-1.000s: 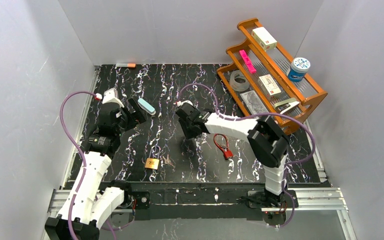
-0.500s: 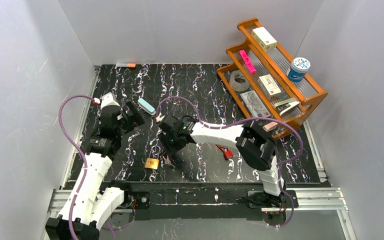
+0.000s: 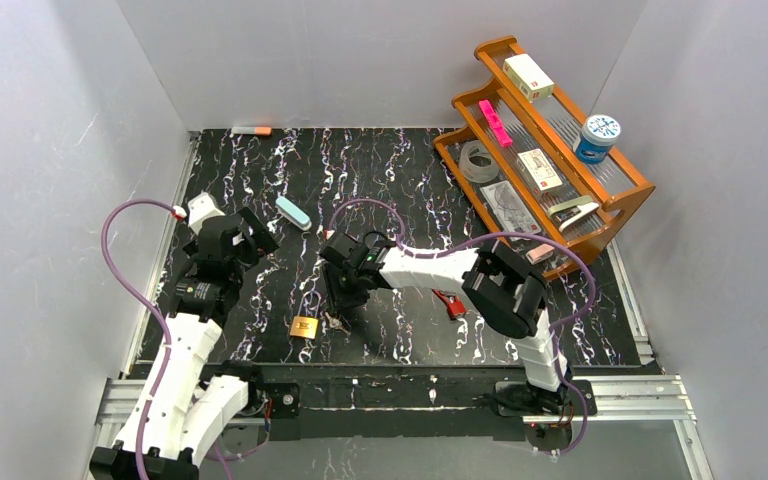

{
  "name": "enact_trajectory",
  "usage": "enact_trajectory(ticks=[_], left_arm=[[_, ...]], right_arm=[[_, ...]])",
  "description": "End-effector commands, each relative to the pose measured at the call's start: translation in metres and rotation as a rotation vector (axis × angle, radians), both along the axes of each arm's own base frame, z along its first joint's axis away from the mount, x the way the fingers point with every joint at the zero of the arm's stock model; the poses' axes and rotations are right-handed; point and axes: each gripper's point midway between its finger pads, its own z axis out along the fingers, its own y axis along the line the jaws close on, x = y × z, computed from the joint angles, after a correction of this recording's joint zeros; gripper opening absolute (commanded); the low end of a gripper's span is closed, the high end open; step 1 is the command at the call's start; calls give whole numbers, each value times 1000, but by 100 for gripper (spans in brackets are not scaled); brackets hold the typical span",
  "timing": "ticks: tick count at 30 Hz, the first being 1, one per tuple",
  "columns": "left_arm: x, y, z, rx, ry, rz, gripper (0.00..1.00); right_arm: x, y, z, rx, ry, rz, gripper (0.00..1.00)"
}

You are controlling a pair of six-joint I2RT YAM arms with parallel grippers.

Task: Unlock with the key
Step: Pick up the key from the center of the board.

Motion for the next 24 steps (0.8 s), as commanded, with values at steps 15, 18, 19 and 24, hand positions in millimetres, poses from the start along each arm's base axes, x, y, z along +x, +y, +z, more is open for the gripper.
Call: enact_trajectory(ticks=[15,18,19,24], left_arm=[[-14,24,4,59,-10,112,97],[-15,25,6,58,-16,115,97],[-15,25,6,59,-17,117,97],[-16,25,5,60,-14,118,97]], right_arm=[[4,-14,-27,-293,-76,-62,31],[5,-17,-30,-323,-92,-62,27],[5,-19,-30,-333,-99,-64,25],[12,-15,-19,-332,-156,-48,21]])
